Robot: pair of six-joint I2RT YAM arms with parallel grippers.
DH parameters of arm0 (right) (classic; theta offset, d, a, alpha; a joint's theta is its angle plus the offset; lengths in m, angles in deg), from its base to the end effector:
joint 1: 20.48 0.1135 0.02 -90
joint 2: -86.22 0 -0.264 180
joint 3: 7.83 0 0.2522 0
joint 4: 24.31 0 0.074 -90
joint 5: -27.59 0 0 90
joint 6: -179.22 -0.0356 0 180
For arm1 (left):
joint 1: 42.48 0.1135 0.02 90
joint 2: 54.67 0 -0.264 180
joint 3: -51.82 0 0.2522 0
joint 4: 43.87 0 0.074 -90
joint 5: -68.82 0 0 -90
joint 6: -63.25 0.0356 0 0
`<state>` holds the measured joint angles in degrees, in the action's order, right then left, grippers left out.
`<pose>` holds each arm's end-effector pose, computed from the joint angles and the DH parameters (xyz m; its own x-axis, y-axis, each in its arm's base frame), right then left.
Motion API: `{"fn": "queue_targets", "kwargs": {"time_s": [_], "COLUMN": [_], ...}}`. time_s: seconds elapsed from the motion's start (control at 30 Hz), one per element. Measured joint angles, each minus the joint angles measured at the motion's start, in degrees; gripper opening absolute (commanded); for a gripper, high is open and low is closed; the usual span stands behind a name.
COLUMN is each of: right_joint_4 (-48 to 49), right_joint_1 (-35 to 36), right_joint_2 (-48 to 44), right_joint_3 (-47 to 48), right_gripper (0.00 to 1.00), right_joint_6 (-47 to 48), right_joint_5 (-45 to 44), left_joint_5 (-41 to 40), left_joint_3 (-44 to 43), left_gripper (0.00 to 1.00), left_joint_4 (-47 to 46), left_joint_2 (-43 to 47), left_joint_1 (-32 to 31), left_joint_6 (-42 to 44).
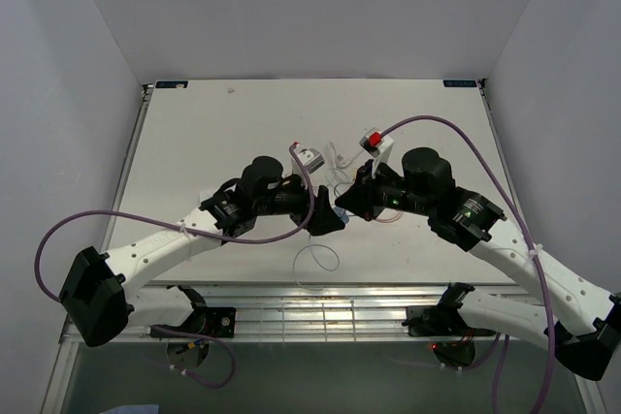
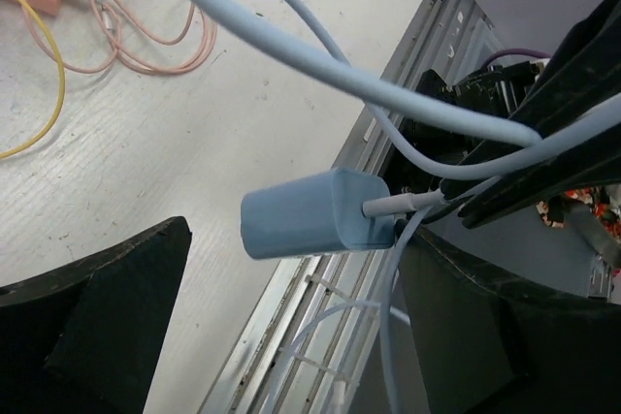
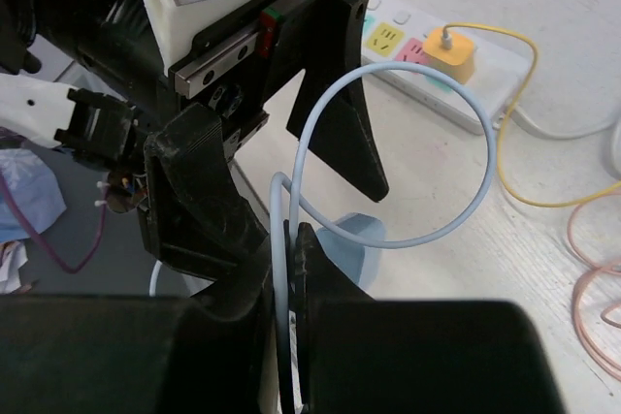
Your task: Insert the plug
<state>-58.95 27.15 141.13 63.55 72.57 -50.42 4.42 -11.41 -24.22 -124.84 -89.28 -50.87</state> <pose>0.1384 0.1627 0.3671 -0.4465 -0.0736 -0.8917 -0.7596 0.5579 0.3343 0.1775 -0.2115 0.2839 -0.6564 0.1606 -0.7371 0.7162 0.4397 -0.5419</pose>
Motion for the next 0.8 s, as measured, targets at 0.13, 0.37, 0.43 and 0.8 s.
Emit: {"fn": "queue_targets", "kwargs": {"time_s": [0.13,0.37,0.43,0.8], "right_joint_4": [0.00,0.15,0.17,1.07], "right_joint_1": [0.00,0.00,0.00,0.00], "right_joint_2": [0.07,1.31,1.64,3.89], "right_joint_3": [0.81,1.64,1.90,4.11], "right_gripper": [0.08,0.08,0.08,0.08], "right_joint_6": [-0.79,-1.40,-1.51,-2.54], "right_joint_5": [4.09,9.14,9.29,9.99], "left_joint_5": [4.15,12.07,13.20,16.09], "left_joint_3": [2.25,3.65,3.65,3.67], "left_gripper": [0.98,0.82,0.77,0.14], "left_joint_4": [-2.19,-6.45,-7.17,-8.96], "left_joint_2": [2.75,6.40,6.84,4.31], "left_joint_1": [-0.04,-1.05,-1.25,-1.81], "left_joint_6": [3.56,6.64,7.13,5.97]}}
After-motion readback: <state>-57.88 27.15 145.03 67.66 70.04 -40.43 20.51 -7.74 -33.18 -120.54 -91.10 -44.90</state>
